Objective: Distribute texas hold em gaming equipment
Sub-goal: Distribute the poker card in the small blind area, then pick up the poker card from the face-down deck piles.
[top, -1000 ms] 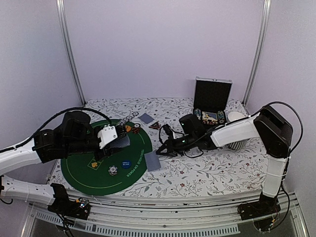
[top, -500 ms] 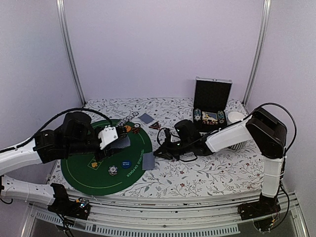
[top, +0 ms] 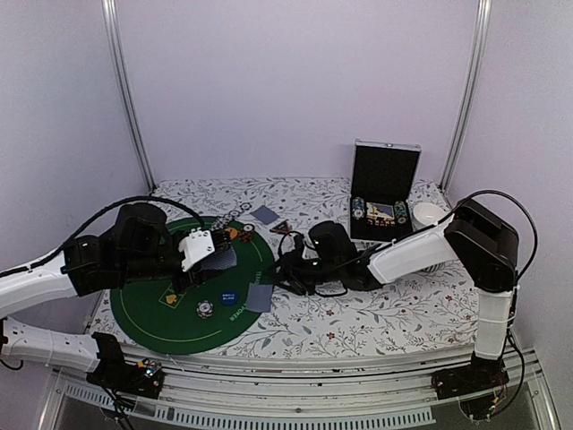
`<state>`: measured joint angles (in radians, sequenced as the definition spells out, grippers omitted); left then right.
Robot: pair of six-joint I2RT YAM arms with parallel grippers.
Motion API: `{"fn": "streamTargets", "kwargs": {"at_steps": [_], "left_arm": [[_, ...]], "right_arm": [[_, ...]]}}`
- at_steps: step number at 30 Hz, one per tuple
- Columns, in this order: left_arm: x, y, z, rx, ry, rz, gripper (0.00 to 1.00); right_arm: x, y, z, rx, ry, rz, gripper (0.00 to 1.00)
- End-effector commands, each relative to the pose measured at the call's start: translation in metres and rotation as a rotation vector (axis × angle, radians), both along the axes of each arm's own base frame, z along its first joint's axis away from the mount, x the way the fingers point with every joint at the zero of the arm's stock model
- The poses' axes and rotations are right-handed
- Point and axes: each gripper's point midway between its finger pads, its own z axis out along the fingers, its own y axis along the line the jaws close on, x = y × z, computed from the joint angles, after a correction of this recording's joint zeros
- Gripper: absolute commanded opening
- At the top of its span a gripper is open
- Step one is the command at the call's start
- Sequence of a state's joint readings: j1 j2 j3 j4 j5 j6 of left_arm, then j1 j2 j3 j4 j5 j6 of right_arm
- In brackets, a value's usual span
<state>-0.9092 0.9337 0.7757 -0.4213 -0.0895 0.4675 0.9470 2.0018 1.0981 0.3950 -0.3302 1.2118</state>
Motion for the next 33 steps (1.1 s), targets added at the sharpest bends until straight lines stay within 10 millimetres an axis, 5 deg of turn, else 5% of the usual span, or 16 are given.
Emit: {"fn": "streamTargets", "kwargs": {"at_steps": [1, 5, 8, 11, 15, 18, 33], "left_arm": [[0.002, -0.001, 0.009, -0.037, -0.024, -0.002, 0.48], [0.001, -0.001, 0.01, -0.042, -0.025, -0.01, 0.48], [-0.001, -0.003, 0.01, -0.045, -0.024, -0.024, 0.48], [-0.003, -0.005, 0.012, -0.051, -0.027, -0.046, 0.48], [-0.004, -0.006, 0.012, -0.049, -0.029, -0.054, 0.48], [-0.003, -0.008, 0.012, -0.051, -0.027, -0.058, 0.48], [-0.004, -0.012, 0.011, -0.063, -0.022, -0.069, 0.48]], "right_arm": [[0.006, 0.001, 0.018, 0.02, -0.064, -0.003, 0.52], [0.012, -0.001, 0.067, -0.046, -0.281, 0.061, 0.71], [0.009, -0.002, 0.128, -0.069, -0.566, 0.182, 0.86], [-0.006, -0.006, 0.174, -0.032, -0.787, 0.296, 0.95], [-0.045, 0.0, 0.208, 0.116, -0.926, 0.499, 0.96], [-0.057, 0.008, 0.214, 0.168, -0.961, 0.566, 0.96], [-0.067, 0.053, 0.177, 0.199, -0.884, 0.681, 0.95]]}}
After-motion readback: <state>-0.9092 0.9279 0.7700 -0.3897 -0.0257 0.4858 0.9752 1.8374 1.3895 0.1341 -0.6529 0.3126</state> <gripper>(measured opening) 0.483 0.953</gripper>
